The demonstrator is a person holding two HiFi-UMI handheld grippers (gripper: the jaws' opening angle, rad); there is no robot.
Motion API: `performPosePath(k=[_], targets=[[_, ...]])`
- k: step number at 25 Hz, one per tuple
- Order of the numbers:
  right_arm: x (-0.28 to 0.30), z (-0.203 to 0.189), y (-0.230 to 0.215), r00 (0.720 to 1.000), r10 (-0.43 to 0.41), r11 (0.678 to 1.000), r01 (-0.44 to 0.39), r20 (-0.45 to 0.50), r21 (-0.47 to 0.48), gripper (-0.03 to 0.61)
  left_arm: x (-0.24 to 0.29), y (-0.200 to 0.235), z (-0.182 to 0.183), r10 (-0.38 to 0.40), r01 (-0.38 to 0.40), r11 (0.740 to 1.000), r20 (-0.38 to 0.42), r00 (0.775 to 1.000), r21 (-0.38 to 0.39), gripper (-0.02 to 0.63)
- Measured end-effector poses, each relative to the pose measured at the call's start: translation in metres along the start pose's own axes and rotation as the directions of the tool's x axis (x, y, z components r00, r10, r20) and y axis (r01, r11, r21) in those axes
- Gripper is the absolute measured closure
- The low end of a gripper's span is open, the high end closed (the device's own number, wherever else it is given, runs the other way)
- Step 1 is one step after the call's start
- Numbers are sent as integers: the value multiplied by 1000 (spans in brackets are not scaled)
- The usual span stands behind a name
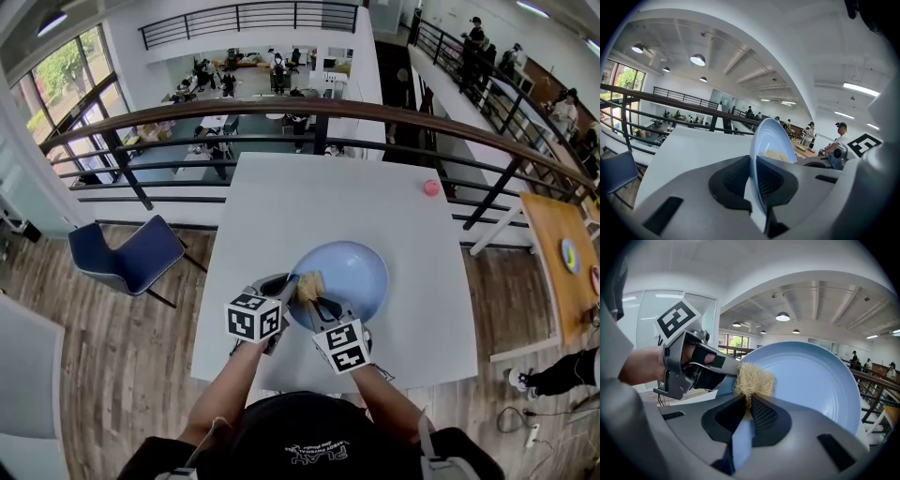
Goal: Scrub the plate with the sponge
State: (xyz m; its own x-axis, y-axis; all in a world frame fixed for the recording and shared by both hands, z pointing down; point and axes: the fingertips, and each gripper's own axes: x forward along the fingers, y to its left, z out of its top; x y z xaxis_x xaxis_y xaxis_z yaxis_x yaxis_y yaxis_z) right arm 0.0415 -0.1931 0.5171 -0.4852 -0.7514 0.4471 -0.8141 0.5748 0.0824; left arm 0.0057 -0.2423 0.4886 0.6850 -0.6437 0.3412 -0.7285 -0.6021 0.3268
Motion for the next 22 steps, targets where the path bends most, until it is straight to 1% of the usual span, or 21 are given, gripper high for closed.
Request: performPosePath(k=[6,11,16,22], targets=[[-5,10,-11,999,-32,999,32,32,5,534,-2,-8,-8,-17,18,1000,-18,1000,24,583],[-6,11,-27,997,-65,998,66,45,-13,534,-2,-16,-9,-2,4,996,-20,1000,89,581],[-10,12,-32,996,-77,997,77,54,-7,534,-6,-17,-13,-6,8,997,-24,1000,76,580],[-15,5,-51,993,-114,993,113,32,26,534,-4,-17,-19,12,-7,995,-46,999,101,580]])
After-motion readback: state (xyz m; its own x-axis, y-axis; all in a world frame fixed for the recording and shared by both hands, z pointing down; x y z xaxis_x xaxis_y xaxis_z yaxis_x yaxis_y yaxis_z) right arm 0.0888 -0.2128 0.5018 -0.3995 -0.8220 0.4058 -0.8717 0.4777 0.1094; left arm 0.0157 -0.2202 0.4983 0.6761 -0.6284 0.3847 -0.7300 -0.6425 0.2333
